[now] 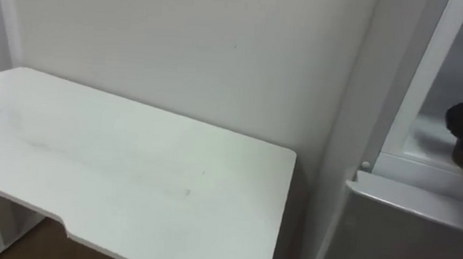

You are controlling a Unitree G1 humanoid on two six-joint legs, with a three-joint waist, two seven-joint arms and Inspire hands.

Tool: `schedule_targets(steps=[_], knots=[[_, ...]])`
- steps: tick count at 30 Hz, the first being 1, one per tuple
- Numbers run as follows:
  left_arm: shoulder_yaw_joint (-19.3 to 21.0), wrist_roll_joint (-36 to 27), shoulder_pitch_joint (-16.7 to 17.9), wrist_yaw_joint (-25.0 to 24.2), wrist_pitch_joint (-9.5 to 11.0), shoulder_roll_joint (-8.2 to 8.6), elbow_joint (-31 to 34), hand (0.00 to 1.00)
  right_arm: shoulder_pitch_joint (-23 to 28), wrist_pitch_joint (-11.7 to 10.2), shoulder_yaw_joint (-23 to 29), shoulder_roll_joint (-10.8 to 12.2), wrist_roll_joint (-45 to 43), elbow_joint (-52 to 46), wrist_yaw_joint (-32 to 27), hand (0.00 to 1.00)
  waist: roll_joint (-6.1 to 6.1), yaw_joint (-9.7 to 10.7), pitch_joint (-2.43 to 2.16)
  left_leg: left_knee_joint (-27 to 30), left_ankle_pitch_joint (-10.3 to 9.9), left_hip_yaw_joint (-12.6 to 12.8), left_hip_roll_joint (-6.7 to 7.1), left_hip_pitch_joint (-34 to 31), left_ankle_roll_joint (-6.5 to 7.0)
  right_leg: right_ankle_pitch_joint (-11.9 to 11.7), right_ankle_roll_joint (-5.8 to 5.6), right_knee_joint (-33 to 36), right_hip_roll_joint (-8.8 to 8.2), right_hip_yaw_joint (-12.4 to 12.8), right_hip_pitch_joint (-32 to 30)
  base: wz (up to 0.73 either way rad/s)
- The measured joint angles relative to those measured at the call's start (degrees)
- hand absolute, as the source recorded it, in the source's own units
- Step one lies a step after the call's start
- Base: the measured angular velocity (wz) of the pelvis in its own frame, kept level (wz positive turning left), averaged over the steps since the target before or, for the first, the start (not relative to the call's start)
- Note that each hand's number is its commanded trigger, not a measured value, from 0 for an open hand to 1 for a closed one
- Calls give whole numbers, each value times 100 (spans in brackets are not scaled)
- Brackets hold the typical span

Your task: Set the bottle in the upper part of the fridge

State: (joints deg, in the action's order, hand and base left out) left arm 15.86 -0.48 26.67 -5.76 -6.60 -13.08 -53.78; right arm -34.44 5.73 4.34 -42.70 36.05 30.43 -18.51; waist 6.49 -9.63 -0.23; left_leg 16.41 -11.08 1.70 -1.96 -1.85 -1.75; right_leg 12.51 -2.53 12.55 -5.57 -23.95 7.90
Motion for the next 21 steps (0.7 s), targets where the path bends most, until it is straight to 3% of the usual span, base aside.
schedule_targets(steps=[8, 18, 19, 20, 21], knots=[[-41, -14, 1, 0, -50, -172, 26, 0, -458, -110, -200, 0, 207, 500, 28, 100, -45, -43, 20, 127, 39, -163, -1, -292, -16, -25, 41, 2, 31, -131, -146, 10], [-53, -42, -8, 34, -85, -194, 257, 0, -515, -529, -308, -51, 417, 881, 44, 100, -38, -167, 31, 216, 61, -224, -49, -504, -48, -66, 109, 3, 89, -182, -305, 1], [-57, -151, -7, 35, -100, -204, 302, 0, -527, -570, -310, -63, 413, 934, 39, 94, -46, -167, 32, 253, 62, -247, -49, -553, -47, -71, 117, 1, 95, -205, -320, 11], [-63, -207, -5, 35, -102, -212, 326, 0, -527, -577, -320, -66, 407, 951, 32, 64, -50, -167, 36, 279, 61, -262, -49, -571, -47, -73, 120, -1, 98, -222, -318, 13], [-152, -297, -6, 35, -99, -272, 343, 0, -527, -621, -322, -79, 413, 1021, 32, 51, -54, -167, 36, 311, 61, -289, -48, -593, -47, -74, 121, -2, 102, -257, -317, 11]])
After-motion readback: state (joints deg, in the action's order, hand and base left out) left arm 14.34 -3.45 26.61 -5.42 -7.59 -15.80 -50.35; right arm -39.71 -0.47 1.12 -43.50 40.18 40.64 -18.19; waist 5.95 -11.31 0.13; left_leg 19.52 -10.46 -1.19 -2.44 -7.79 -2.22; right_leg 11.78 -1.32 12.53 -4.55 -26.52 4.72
